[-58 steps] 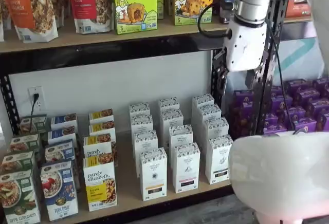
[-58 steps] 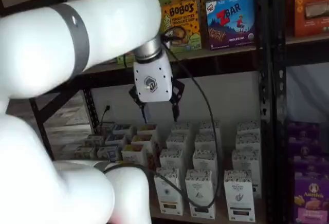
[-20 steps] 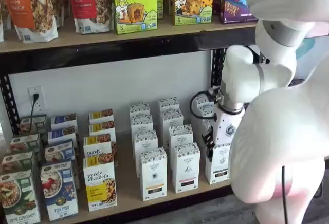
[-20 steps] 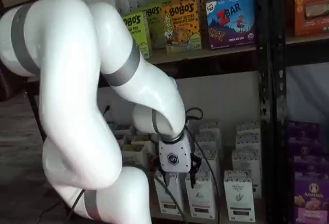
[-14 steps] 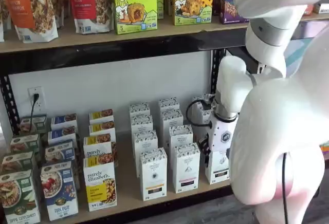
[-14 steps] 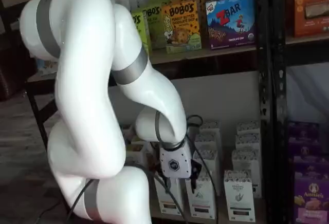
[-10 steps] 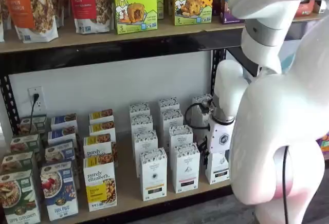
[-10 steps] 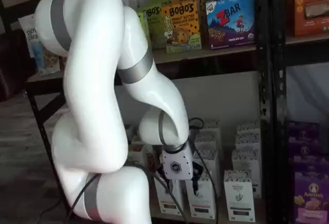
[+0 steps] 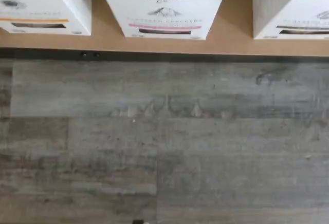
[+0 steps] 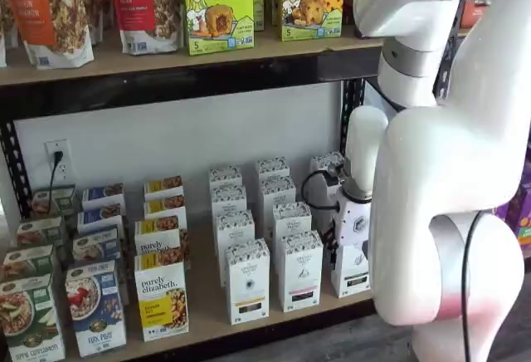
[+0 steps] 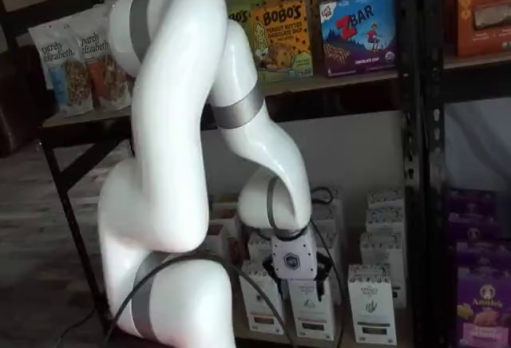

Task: Pick up the white box with a green strip in the middle, on the bottom shelf, the sixth box from the left

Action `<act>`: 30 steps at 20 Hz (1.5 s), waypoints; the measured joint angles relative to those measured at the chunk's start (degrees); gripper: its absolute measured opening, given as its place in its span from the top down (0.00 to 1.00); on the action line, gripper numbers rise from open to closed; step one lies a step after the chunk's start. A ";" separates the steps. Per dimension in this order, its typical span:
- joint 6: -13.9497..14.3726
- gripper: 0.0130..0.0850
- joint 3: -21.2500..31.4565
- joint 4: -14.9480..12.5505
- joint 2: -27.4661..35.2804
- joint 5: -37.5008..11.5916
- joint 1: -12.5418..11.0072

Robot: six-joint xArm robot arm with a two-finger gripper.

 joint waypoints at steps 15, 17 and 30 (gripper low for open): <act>-14.32 0.00 -14.08 10.18 15.74 -2.67 -4.26; -15.39 0.00 -15.99 10.76 17.12 -2.15 -4.77; -15.68 0.00 -23.81 9.65 22.11 -0.82 -6.26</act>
